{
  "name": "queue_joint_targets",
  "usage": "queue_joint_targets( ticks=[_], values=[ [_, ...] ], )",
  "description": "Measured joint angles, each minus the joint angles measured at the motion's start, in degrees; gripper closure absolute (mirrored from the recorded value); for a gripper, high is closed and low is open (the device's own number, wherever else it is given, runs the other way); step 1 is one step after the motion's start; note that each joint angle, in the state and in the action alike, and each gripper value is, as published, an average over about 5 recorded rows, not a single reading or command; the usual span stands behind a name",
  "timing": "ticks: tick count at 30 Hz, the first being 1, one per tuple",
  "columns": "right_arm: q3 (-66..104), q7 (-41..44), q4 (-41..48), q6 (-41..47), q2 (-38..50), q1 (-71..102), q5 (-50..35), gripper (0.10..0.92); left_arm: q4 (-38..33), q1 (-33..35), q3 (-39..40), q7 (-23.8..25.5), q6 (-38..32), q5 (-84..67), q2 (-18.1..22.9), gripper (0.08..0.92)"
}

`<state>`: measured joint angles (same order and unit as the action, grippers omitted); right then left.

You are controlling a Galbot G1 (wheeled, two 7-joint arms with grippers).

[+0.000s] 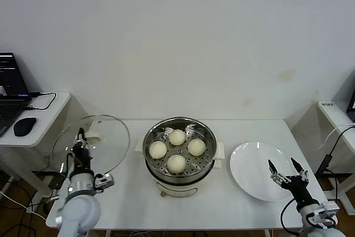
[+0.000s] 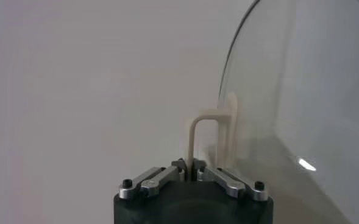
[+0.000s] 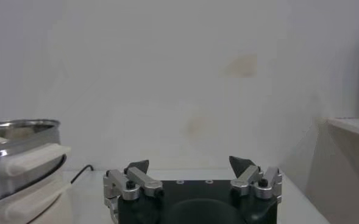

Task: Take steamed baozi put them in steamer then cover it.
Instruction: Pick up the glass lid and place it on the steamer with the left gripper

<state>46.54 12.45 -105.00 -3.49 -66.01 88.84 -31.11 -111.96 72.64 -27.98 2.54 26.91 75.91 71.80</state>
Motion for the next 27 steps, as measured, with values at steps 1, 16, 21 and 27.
queue_joint_targets(
  ticks=[1, 16, 21, 27],
  values=[
    [0.04, 0.00, 0.06, 0.06, 0.02, -0.09, 0.00, 0.203, -0.66, -0.20, 0.98, 0.41, 0.66, 0.79, 0.36, 0.858],
    [0.69, 0.02, 1.40, 0.48, -0.25, -0.59, 0.37, 0.203, -3.14, -4.74, 14.97, 7.58, 5.83, 10.55, 6.60, 0.858],
    [0.63, 0.08, 1.98, 0.47, -0.53, -0.97, 0.73, 0.203, -2.64, -6.75, 18.79, 10.14, 6.51, 13.45, 9.03, 0.858],
    [0.78, 0.19, 2.61, 0.24, -0.60, -0.85, 0.87, 0.203, -0.95, -8.87, 22.89, 12.22, 7.00, 16.44, 12.24, 0.858]
  ],
)
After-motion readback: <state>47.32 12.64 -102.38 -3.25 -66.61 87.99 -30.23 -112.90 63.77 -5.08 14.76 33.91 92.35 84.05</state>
